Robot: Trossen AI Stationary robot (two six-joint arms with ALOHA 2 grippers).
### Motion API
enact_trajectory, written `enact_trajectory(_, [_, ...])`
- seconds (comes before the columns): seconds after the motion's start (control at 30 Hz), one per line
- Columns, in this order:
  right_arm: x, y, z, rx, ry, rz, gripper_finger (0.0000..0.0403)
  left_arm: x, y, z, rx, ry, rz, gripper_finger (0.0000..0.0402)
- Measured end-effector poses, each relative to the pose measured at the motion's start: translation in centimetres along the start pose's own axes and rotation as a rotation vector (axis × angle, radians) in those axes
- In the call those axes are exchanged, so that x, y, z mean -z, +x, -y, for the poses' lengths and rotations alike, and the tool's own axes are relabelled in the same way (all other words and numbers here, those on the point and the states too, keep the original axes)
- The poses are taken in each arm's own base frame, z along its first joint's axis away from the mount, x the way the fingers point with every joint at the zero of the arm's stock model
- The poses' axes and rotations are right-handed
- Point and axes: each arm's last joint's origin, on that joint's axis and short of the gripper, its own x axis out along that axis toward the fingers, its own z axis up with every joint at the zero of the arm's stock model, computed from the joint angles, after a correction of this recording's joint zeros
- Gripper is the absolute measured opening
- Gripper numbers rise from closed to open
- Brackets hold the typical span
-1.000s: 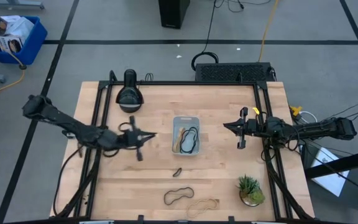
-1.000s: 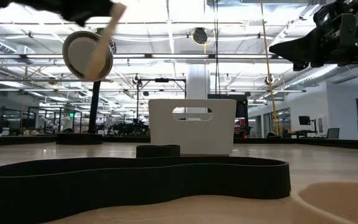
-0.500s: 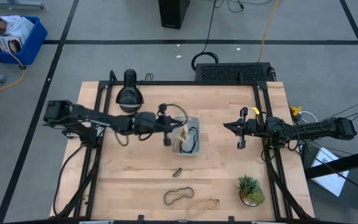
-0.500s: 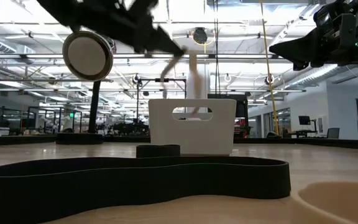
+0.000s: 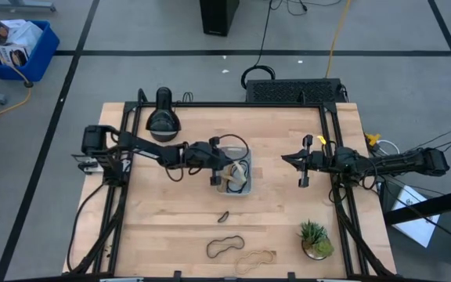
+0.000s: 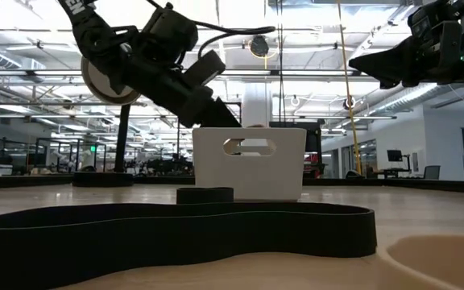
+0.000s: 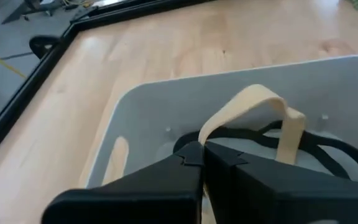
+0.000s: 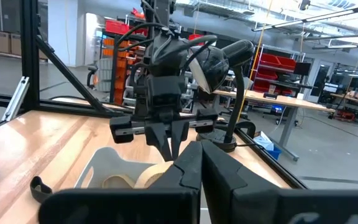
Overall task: Pick and place rubber bands into bin
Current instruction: Put the left large brown rubber band into the gray bin, then put the brown rubber band into the gray bin
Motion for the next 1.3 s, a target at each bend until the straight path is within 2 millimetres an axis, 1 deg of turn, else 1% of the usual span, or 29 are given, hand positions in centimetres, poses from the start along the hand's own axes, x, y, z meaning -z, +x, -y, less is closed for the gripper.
enact_trajectory(0.1, [0.0, 0.0, 0.0, 0.0, 0.0, 0.0, 0.0, 0.0, 0.0, -0.1, -0.02, -0.03, -0.006, 0.0023])
enact_trajectory(0.27, [0.0, 0.0, 0.0, 0.0, 0.001, 0.0, 0.0, -0.5, -0.3, 0.0, -0.003, -0.02, 0.027, 0.0072])
enact_trajectory(0.37, [0.0, 0.0, 0.0, 0.0, 0.002, 0.0, 0.0, -0.8, -0.3, 0.4, 0.037, 0.014, 0.052, 0.0108])
enact_trajectory(0.5, [0.0, 0.0, 0.0, 0.0, 0.003, 0.0, 0.0, -1.2, -0.4, 0.8, 0.044, 0.022, 0.085, 0.016])
enact_trajectory(0.63, [0.0, 0.0, 0.0, 0.0, 0.003, 0.0, 0.0, -1.5, -0.8, 0.7, 0.041, -0.003, 0.094, 0.0212])
enact_trajectory(0.77, [0.0, 0.0, 0.0, 0.0, 0.003, -0.001, 0.0, -2.3, -1.7, 0.5, 0.012, -0.031, 0.099, 0.0251])
enact_trajectory(0.87, [0.0, 0.0, 0.0, -0.002, 0.003, -0.003, 0.0, -3.5, -3.3, 0.7, 0.011, 0.01, 0.096, 0.026])
enact_trajectory(0.97, [0.1, 0.0, 0.0, -0.001, 0.003, -0.005, 0.0, -4.8, -5.6, 1.3, 0.044, 0.038, 0.092, 0.0251])
enact_trajectory(1.07, [0.1, 0.0, 0.0, -0.002, 0.002, -0.011, 0.0, -5.6, -8.3, 2.0, 0.03, 0.057, 0.046, 0.0213])
enact_trajectory(1.17, [0.2, 0.0, 0.0, -0.003, 0.002, -0.016, 0.0, -6.0, -11.0, 3.0, -0.053, 0.101, -0.019, 0.0149])
enact_trajectory(1.3, [0.2, 0.0, 0.0, -0.005, 0.004, -0.015, 0.0, -6.5, -14.3, 4.1, -0.114, 0.15, -0.03, 0.0043])
